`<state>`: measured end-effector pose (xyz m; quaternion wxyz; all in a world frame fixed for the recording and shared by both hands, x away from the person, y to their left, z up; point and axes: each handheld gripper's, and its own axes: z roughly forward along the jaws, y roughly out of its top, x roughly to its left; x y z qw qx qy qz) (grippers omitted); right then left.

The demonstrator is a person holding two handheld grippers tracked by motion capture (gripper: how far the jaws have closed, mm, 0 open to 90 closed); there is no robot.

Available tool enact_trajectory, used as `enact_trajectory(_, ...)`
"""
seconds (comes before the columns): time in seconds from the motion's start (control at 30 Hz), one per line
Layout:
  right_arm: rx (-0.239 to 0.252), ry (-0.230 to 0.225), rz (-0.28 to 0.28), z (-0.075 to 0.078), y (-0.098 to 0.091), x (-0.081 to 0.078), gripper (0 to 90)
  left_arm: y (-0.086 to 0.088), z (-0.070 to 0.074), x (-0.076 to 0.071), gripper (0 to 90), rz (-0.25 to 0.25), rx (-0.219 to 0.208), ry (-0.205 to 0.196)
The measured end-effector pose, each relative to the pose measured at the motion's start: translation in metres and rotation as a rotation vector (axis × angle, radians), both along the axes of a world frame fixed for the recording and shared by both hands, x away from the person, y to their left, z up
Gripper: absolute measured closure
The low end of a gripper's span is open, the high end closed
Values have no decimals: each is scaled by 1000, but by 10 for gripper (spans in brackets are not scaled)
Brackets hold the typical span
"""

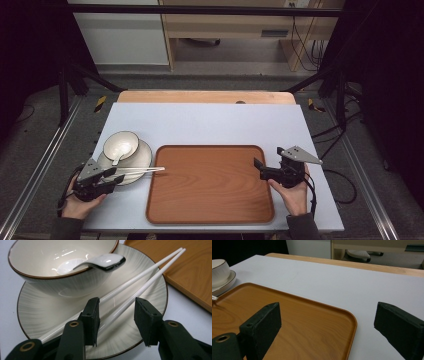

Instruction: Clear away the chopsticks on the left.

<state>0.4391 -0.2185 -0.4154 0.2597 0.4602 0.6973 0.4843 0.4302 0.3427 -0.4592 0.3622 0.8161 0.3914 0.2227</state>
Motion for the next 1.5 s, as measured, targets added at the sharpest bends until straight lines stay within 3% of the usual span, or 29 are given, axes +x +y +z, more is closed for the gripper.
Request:
enact_trajectory(0.67, -6, 10, 2, -1, 0, 1, 75, -6, 2, -4, 745, -40, -39, 50)
enact_trajectory(1.0, -7, 14, 6, -2, 1, 1, 75, -12, 3, -5, 832, -23, -37, 69)
enact_trajectory(1.3, -11, 15, 8, -2, 1, 1, 74, -16, 4, -4, 829, 3, -46, 85)
enact_trajectory(1.5, -7, 17, 7, -2, 1, 1, 74, -22, 8, 5, 773, 30, -71, 106)
